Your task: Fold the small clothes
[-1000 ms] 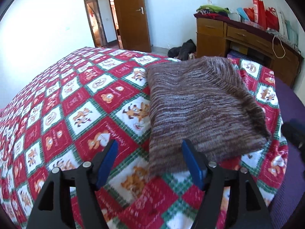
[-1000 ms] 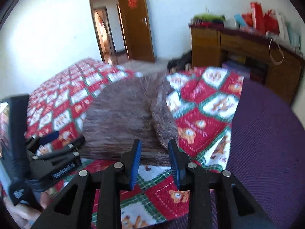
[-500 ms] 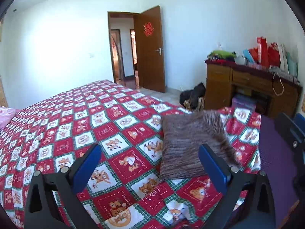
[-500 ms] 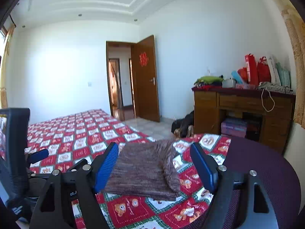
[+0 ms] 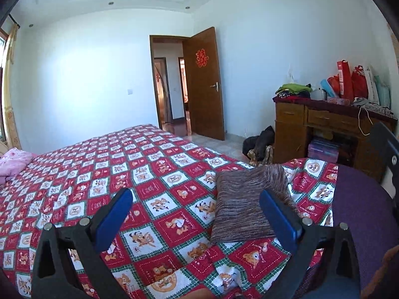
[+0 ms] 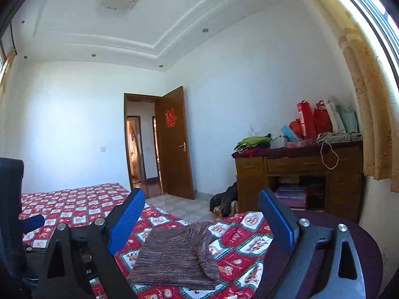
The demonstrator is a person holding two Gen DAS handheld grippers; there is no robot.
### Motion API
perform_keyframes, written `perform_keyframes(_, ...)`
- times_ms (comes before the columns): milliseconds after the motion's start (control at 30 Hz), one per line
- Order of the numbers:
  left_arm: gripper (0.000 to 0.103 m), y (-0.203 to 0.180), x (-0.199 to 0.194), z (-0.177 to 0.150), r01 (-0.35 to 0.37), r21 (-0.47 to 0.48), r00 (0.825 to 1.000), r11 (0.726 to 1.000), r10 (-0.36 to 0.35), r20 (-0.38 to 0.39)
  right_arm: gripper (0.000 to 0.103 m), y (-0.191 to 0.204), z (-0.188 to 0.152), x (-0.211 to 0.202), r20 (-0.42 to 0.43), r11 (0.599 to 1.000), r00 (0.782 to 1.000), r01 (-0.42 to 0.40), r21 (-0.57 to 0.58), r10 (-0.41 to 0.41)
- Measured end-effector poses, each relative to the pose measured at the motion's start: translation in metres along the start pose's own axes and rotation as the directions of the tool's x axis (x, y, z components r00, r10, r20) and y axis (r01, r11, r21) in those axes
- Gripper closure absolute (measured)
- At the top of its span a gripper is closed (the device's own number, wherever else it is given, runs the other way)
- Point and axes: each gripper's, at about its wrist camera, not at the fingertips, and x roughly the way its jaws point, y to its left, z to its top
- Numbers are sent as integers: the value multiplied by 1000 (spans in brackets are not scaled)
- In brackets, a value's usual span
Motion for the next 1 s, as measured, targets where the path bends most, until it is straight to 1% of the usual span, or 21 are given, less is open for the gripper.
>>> perform_keyframes(233, 0, -6, -5, 2, 8, 17, 1000, 1000, -8, 9, 8, -15, 5, -3, 12, 997, 998, 54, 46, -55)
perform_keyframes(367, 0, -10, -6, 1, 8, 25, 1000, 1000, -8, 4, 8, -17, 6, 0, -2, 997, 998, 65, 48, -65)
perform_keyframes(1000, 0, -11, -7, 2, 2, 20, 1000, 1000, -2, 7, 8, -12, 7, -1, -19, 998, 998, 59, 32, -58)
